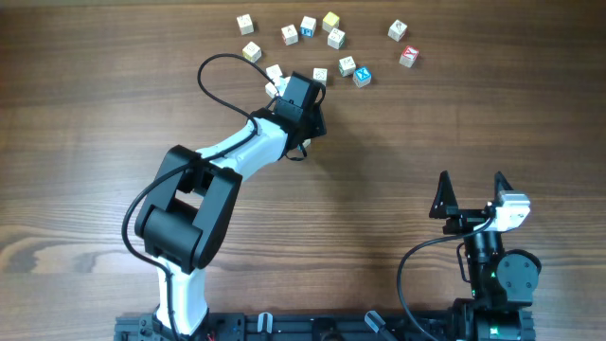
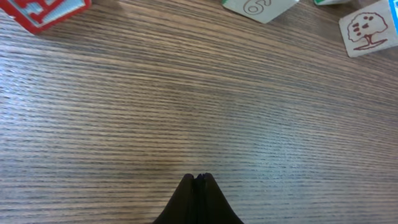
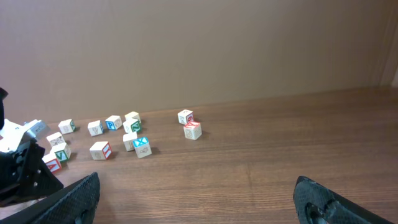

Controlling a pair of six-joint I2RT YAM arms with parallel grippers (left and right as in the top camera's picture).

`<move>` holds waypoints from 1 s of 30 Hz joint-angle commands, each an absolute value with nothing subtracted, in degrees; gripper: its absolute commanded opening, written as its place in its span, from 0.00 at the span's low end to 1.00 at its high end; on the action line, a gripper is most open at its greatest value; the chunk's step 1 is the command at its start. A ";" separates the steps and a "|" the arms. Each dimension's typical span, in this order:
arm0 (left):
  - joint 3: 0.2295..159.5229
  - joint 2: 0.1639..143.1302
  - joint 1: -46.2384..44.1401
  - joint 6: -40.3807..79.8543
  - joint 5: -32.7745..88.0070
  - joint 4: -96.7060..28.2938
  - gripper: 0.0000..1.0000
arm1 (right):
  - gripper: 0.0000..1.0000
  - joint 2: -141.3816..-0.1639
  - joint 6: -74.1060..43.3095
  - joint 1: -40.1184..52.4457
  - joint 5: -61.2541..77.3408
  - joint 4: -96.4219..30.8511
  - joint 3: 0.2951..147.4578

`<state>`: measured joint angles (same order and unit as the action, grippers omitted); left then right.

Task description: Form a circle

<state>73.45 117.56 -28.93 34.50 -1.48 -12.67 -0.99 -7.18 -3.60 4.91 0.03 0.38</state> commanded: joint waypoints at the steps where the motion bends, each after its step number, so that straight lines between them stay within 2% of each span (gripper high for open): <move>1: 73.41 118.08 -29.04 33.39 -3.75 -12.82 0.04 | 1.00 -0.64 -6.17 -3.84 4.78 0.27 0.30; 7: 73.43 118.08 -27.44 33.41 -3.73 -12.03 0.04 | 1.00 -0.64 -6.17 -3.84 4.78 0.25 0.30; 11: 76.07 116.99 -26.22 33.15 -3.70 -11.79 0.07 | 1.00 -0.64 -6.15 -3.84 4.78 0.25 0.30; 15: 80.93 111.74 -25.10 29.36 -3.77 -16.62 0.08 | 1.00 -0.64 -6.17 -3.84 4.78 0.25 0.30; 19: 84.29 102.61 -23.00 25.08 -4.01 -23.97 0.29 | 1.00 -0.64 -6.15 -3.84 4.78 0.27 0.30; 20: 84.53 99.94 -22.46 23.86 -4.01 -25.21 0.37 | 1.00 -0.64 -6.17 -3.84 4.78 0.27 0.30; 22: 84.55 92.60 -20.78 22.28 -4.64 -27.86 0.64 | 1.00 -0.64 -6.17 -3.84 4.78 0.27 0.30; 23: 84.55 89.73 -20.03 22.22 -4.62 -28.99 0.71 | 1.00 -0.64 -6.17 -3.84 4.78 0.25 0.30; 24: 84.55 86.48 -19.16 22.24 -4.62 -30.61 0.92 | 1.00 -0.64 -6.17 -3.84 4.78 0.27 0.30; 25: 84.55 83.85 -18.46 22.22 -4.62 -32.38 1.00 | 1.00 -0.64 -6.17 -3.84 4.78 0.25 0.30; 30: 84.53 71.42 -13.78 22.28 -5.58 -46.44 1.00 | 1.00 -0.64 -6.17 -3.84 4.78 0.25 0.30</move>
